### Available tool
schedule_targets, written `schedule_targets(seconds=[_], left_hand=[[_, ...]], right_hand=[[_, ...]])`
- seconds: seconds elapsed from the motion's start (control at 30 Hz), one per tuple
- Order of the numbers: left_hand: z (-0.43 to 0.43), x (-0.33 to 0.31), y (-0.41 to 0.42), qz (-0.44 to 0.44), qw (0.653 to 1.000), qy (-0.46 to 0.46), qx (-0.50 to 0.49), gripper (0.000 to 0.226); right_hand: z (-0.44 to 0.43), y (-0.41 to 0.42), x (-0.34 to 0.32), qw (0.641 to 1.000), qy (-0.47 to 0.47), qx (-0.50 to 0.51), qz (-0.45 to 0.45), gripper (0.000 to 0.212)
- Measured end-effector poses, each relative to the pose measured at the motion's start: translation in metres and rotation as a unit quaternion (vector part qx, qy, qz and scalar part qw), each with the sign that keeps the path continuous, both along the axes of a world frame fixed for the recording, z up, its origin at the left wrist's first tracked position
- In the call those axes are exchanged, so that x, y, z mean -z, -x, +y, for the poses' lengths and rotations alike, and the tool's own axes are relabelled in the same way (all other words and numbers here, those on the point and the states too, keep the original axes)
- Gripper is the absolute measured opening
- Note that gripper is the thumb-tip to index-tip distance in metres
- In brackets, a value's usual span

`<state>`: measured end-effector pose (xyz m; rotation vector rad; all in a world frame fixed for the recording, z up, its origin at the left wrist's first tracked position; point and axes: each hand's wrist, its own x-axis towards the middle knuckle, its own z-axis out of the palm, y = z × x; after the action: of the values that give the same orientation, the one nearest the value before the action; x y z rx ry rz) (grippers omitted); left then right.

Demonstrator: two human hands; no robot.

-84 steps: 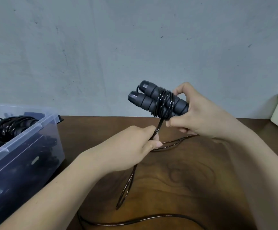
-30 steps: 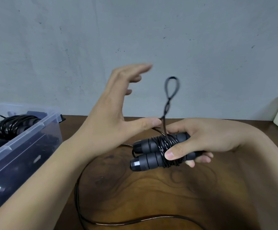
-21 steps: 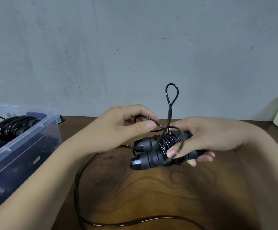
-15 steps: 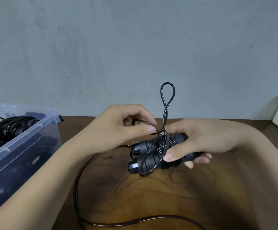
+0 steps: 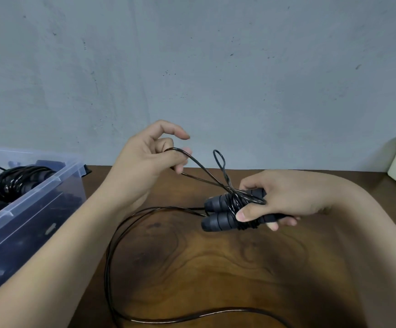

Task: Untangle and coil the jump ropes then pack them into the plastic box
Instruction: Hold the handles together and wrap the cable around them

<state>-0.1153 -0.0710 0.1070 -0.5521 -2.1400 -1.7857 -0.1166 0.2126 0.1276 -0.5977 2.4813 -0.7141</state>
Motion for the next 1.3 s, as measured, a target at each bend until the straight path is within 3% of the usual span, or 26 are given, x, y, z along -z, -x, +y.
schedule_targets(seconds=[0.1,0.17,0.23,0.27,0.33,0.4,0.43,0.5,0.53,0.57,0.6,0.63,0.67,0.73,0.8,0.83,0.9,0.93,1.0,1.07,1.1,1.13,1.17,1.2,1.23,1.3], left_hand=[[0.000,-0.001,0.002,-0.038,0.998,-0.056,0.003,0.022],[-0.005,-0.003,0.003,0.035,0.989,0.075,-0.120,0.022],[-0.008,-0.005,0.005,0.115,0.947,0.203,-0.219,0.021],[-0.010,-0.005,0.007,0.119,0.949,0.192,-0.218,0.019],[-0.012,-0.005,0.008,0.023,0.995,0.007,-0.095,0.014],[-0.012,-0.007,0.009,-0.105,0.983,-0.141,0.055,0.014],[-0.014,-0.006,0.011,-0.127,0.981,-0.136,0.062,0.015],[-0.022,-0.001,0.018,-0.070,0.995,-0.008,-0.063,0.019],[-0.028,0.002,0.023,-0.002,0.978,0.114,-0.174,0.020],[-0.033,0.003,0.026,0.064,0.934,0.226,-0.269,0.019],[-0.036,0.006,0.029,0.109,0.899,0.284,-0.315,0.017],[-0.038,0.009,0.032,0.120,0.895,0.292,-0.316,0.016],[-0.039,0.012,0.035,0.097,0.925,0.237,-0.279,0.017],[-0.039,0.015,0.039,-0.046,0.993,-0.033,-0.099,0.023],[-0.041,0.014,0.040,-0.155,0.970,-0.183,0.027,0.031],[-0.043,0.014,0.041,-0.160,0.973,-0.168,0.015,0.032],[-0.048,0.017,0.045,-0.080,0.988,-0.011,-0.130,0.026],[-0.050,0.019,0.046,-0.013,0.969,0.103,-0.225,0.020],[-0.053,0.024,0.047,0.102,0.890,0.284,-0.341,0.014],[-0.059,0.031,0.049,0.148,0.840,0.372,-0.367,0.016],[-0.062,0.034,0.051,0.146,0.837,0.378,-0.367,0.017],[-0.064,0.036,0.053,0.126,0.859,0.346,-0.354,0.018],[-0.064,0.037,0.055,0.070,0.908,0.264,-0.318,0.020],[-0.061,0.035,0.056,-0.008,0.962,0.128,-0.241,0.021],[-0.056,0.034,0.055,-0.093,0.987,-0.020,-0.132,0.022],[-0.049,0.029,0.053,-0.218,0.955,-0.199,0.028,0.019]], right_hand=[[0.002,0.002,-0.001,1.000,0.006,-0.004,-0.004,0.029],[0.004,0.002,-0.001,1.000,0.006,-0.004,-0.004,0.029],[0.006,0.003,-0.001,1.000,0.000,0.005,-0.003,0.030],[0.008,0.003,-0.001,1.000,-0.001,0.006,-0.005,0.030],[0.009,0.003,-0.001,1.000,-0.003,0.006,-0.001,0.030],[0.012,0.004,-0.002,1.000,-0.005,0.008,0.011,0.029],[0.013,0.005,-0.003,1.000,-0.004,0.010,0.014,0.029],[0.015,0.006,-0.003,1.000,-0.009,0.016,0.017,0.032],[0.016,0.006,-0.003,1.000,-0.012,0.020,0.018,0.034],[0.017,0.006,-0.003,1.000,-0.012,0.023,0.017,0.035],[0.018,0.007,-0.002,1.000,-0.010,0.024,0.014,0.036],[0.018,0.007,-0.003,1.000,-0.008,0.023,0.009,0.035],[0.018,0.007,-0.002,1.000,-0.005,0.019,0.003,0.034],[0.019,0.006,-0.002,1.000,0.002,0.014,-0.009,0.032],[0.021,0.007,-0.001,1.000,0.005,0.019,-0.009,0.032],[0.022,0.007,-0.002,1.000,0.005,0.023,-0.008,0.032],[0.023,0.008,-0.002,1.000,0.007,0.026,-0.009,0.031],[0.024,0.008,-0.002,1.000,0.009,0.022,-0.012,0.031],[0.023,0.008,-0.003,1.000,0.014,0.012,-0.018,0.032],[0.024,0.008,-0.004,0.999,0.028,0.002,-0.021,0.033],[0.025,0.008,-0.005,0.999,0.037,-0.002,-0.021,0.032],[0.026,0.009,-0.006,0.999,0.045,-0.005,-0.021,0.031],[0.027,0.009,-0.006,0.999,0.050,-0.005,-0.021,0.030],[0.028,0.010,-0.006,0.998,0.052,-0.002,-0.019,0.029],[0.029,0.011,-0.005,0.999,0.051,0.002,-0.016,0.030],[0.031,0.014,-0.003,0.999,0.043,0.019,-0.006,0.033]])
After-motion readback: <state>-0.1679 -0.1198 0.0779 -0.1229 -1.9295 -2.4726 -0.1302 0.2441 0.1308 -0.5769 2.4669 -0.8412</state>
